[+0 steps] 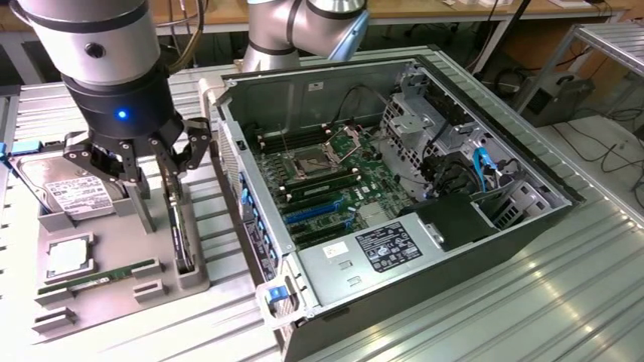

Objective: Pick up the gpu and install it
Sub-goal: 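Pick up the gpu and move the gpu toward the slot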

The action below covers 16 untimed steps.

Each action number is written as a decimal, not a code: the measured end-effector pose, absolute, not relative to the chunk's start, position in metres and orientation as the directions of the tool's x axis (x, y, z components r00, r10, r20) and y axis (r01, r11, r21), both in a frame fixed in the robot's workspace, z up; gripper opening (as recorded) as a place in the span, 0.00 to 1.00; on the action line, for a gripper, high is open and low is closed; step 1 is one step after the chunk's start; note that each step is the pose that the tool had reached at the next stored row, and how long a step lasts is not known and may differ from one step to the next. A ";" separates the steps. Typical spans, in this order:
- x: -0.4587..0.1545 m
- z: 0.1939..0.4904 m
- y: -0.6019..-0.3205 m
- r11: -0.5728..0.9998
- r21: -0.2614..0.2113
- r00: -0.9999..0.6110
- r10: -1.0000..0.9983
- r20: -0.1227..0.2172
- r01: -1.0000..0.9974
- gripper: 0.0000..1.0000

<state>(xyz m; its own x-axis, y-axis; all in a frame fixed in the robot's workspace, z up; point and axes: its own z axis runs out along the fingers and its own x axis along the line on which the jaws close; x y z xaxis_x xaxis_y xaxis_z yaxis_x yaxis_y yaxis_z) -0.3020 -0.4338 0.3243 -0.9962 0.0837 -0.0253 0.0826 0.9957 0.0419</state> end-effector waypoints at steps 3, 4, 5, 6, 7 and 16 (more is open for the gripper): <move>-0.302 0.318 -0.435 0.995 0.042 -0.996 0.089 -0.025 0.088 0.42; -0.302 0.315 -0.435 0.995 0.042 -0.995 0.095 -0.025 0.094 0.42; -0.302 0.313 -0.435 0.994 0.042 -0.994 0.102 -0.025 0.101 0.42; -0.301 0.311 -0.435 0.993 0.042 -0.994 0.108 -0.025 0.107 0.42; -0.301 0.308 -0.435 0.992 0.042 -0.993 0.117 -0.025 0.115 0.42; -0.300 0.290 -0.435 0.992 0.042 -0.992 0.123 -0.025 0.122 0.42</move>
<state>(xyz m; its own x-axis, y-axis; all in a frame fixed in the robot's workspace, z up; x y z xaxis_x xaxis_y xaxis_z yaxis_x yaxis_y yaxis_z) -0.3004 -0.4351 0.2899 -0.9921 0.1229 -0.0253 0.1218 0.9917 0.0418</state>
